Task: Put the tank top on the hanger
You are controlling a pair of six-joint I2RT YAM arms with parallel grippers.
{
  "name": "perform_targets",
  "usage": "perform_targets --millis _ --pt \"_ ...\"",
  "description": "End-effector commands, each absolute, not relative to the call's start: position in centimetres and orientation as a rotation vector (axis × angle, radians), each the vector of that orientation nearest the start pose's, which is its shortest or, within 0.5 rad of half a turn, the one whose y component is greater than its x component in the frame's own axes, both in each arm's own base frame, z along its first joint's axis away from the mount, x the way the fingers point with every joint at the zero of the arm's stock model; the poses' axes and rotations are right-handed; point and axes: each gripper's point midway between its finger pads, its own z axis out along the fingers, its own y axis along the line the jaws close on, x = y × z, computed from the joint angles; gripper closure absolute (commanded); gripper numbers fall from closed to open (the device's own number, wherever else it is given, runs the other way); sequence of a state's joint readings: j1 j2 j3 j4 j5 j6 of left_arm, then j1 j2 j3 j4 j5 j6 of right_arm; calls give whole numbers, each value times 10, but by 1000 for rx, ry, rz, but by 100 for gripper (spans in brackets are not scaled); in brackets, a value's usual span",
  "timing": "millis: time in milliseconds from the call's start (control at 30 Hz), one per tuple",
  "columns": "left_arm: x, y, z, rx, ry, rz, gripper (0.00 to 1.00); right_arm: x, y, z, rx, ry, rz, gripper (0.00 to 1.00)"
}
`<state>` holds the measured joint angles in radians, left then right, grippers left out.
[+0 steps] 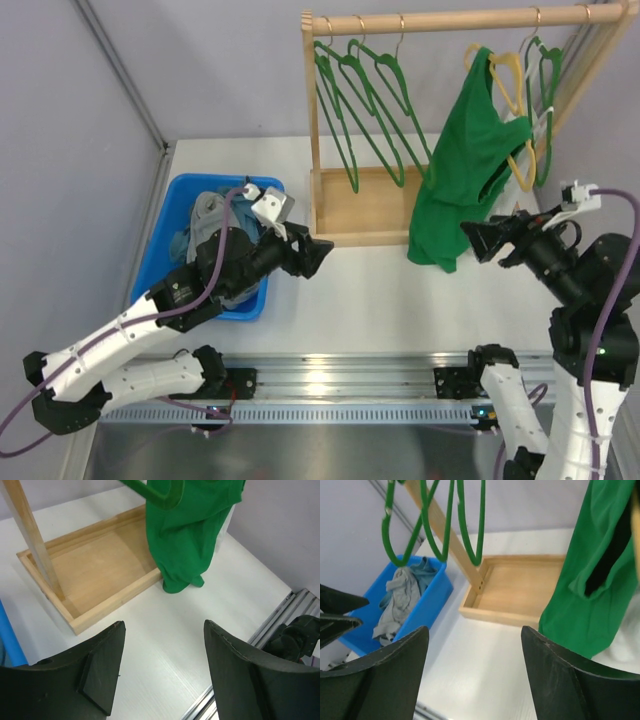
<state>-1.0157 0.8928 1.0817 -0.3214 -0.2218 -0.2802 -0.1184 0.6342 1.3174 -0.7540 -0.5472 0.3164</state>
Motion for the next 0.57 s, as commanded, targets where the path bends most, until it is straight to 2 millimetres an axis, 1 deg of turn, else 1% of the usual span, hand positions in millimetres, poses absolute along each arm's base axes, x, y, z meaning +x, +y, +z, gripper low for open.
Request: perform_targets --millis 0,33,67,100,133,167,233,267,300,333,467,533 --pt "197 -249 333 411 1752 -731 31 169 95 374 -55 1736 702 25" --pt "196 -247 321 407 1784 -716 31 170 97 349 -33 1788 731 23" --pt "196 -244 319 398 1785 -712 31 164 95 341 -19 1786 715 21" --pt "196 -242 315 387 1791 -706 31 162 94 330 -6 1807 705 19" --pt "197 -239 307 371 1807 -696 31 163 92 313 6 1846 690 18" --pt "196 -236 306 357 1803 -697 31 161 85 303 39 1871 651 18" --pt "197 -235 297 344 1822 -686 30 162 80 286 60 1918 609 15" --pt "197 -235 293 344 1831 -681 30 162 75 280 78 1934 582 13" --pt "197 -235 290 344 1837 -677 30 162 75 276 80 1943 577 11" --pt "198 -236 285 345 1848 -670 31 162 75 272 77 1954 573 10" --pt "198 -238 278 346 1863 -672 30 167 74 268 81 1959 568 9" --pt "199 -239 278 346 1863 -674 30 169 73 271 87 1948 567 3"
